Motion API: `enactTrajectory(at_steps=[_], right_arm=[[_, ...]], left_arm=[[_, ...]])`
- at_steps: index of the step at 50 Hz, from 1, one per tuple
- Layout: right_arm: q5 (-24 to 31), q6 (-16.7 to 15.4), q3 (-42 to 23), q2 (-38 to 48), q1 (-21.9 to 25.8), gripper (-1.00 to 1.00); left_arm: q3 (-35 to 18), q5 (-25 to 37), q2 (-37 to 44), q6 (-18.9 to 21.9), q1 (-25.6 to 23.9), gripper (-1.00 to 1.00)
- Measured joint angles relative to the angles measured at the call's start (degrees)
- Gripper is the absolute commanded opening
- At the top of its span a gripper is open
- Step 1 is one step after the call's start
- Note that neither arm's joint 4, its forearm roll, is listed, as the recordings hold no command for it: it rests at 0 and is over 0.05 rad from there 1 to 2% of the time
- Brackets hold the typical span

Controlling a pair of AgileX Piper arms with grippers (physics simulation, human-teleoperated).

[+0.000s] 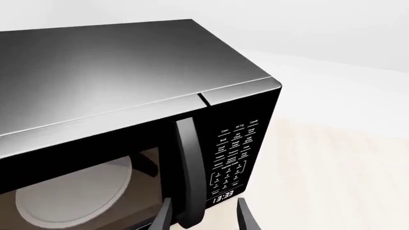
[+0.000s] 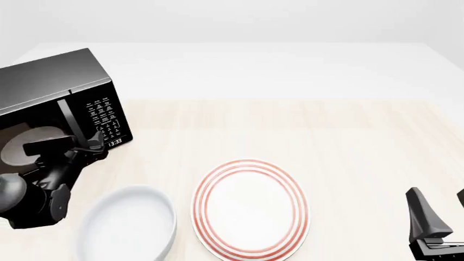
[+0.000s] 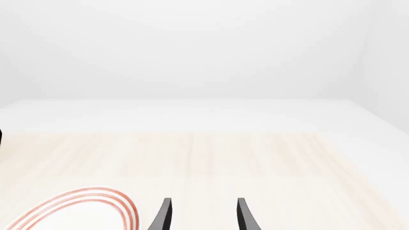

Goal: Open the microwave.

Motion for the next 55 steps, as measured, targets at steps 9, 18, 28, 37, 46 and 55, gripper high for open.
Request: enactTrajectory(at_steps=[9,18,28,37,46,55], right_arm=[[0.0,0.0,0.0,0.0,0.0,1.0],[0.0,0.0,0.0,0.0,0.0,1.0],[0.0,0.0,0.0,0.0,0.0,1.0],[0.0,0.0,0.0,0.0,0.0,1.0],[0.0,0.0,0.0,0.0,0.0,1.0],[0.0,0.0,0.0,0.0,0.0,1.0]], left_arm=[[0.0,0.1,0.3,-0.3,1.0,-1.0],[-0.1,0.0,0.4,-0.8,1.8,-1.0],[-0.2,0.1,0.4,-0.6,2.0,-1.0],[0.8,1.3,-1.0,0.4,1.1,-1.0],[2.0,2.9,-2.7,1.4,0.4,-1.0],[3.3,4.4,-4.5,2.0,-0.3,-1.0]])
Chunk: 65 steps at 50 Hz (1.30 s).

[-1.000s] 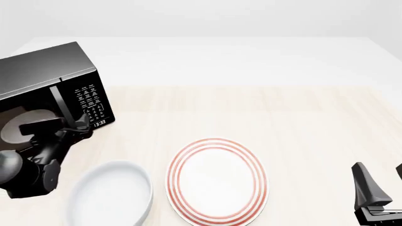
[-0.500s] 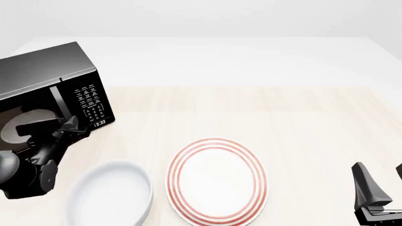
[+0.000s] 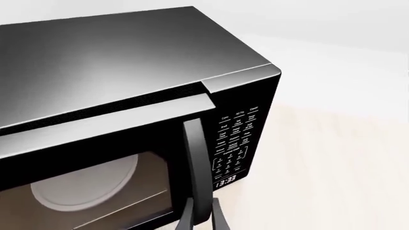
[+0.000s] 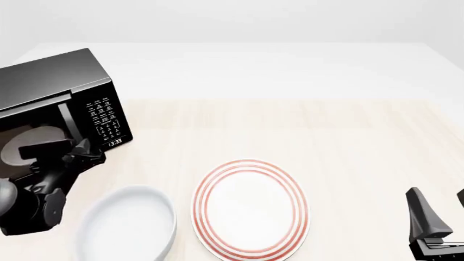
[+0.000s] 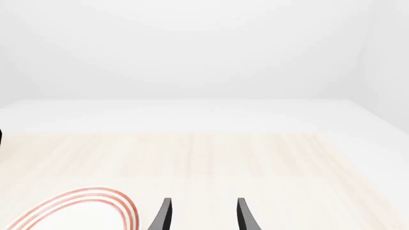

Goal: Open the microwave.

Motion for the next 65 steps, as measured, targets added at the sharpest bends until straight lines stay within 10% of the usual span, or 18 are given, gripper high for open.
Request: enactTrajectory(at_steps=[65], right_arm=[[0.0,0.0,0.0,0.0,0.0,1.0]], left_arm=[[16.9,6.7,-18.4,2.1,-1.7,-1.0]])
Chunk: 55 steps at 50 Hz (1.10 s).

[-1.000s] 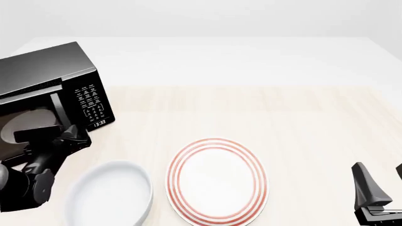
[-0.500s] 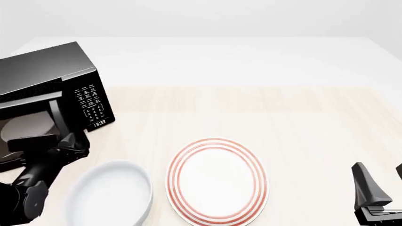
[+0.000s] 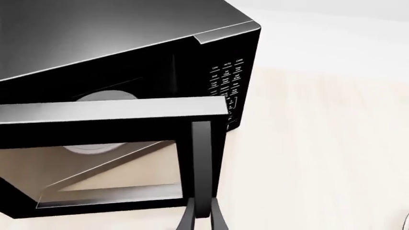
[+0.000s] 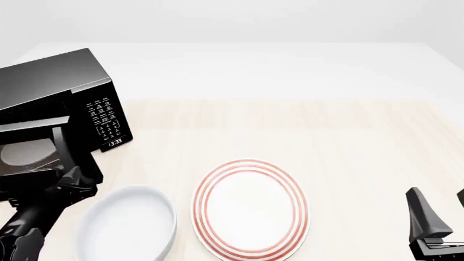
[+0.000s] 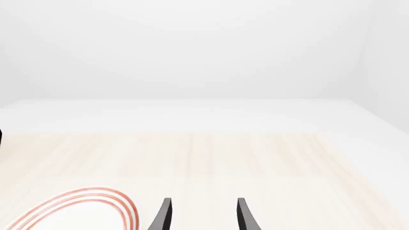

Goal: Open the microwave.

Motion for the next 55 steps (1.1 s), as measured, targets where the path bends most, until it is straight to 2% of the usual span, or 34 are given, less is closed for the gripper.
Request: enactTrajectory(at_steps=[38,55], right_arm=[[0.0,0.0,0.0,0.0,0.0,1.0],[0.0,0.0,0.0,0.0,0.0,1.0]], left_arm=[[7.7,8.2,-14.1,1.0,0.9,-1.0],[7.8,16.1,-20.4,1.7,0.9,-1.0]])
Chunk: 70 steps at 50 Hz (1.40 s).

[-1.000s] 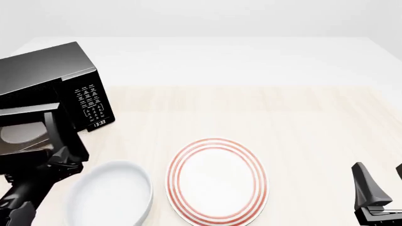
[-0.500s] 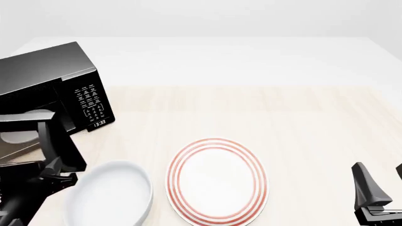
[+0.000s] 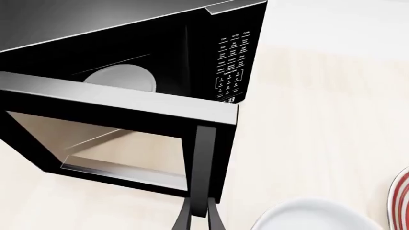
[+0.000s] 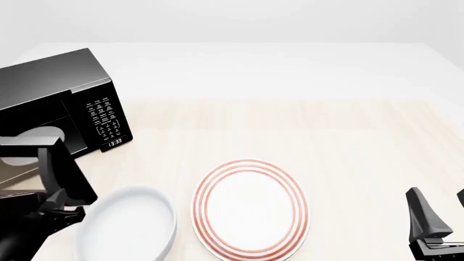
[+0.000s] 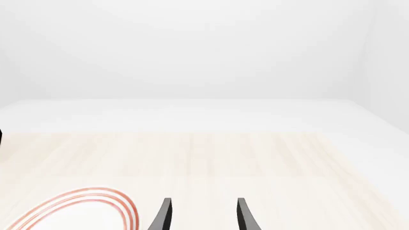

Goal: Open the microwave.

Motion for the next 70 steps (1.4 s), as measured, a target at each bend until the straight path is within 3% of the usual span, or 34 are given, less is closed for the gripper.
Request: enactTrajectory(at_steps=[17,45,46,55,70], right_arm=[[0.0,0.0,0.0,0.0,0.0,1.0],[0.0,0.0,0.0,0.0,0.0,1.0],[0.0,0.0,0.0,0.0,0.0,1.0],[0.0,0.0,0.0,0.0,0.0,1.0],[0.0,0.0,0.0,0.0,0.0,1.0]], left_arm=[[0.0,8.1,-6.4,1.6,0.1,-1.0],[0.0,10.5,-8.4,2.3,0.2,-1.0],[0.0,10.7,-8.5,2.3,0.2,1.0],[0.0,1.3,-11.4,-1.3,-1.3,1.0],[-0.1,-1.0,-15.6,-4.0,-0.3,1.0]])
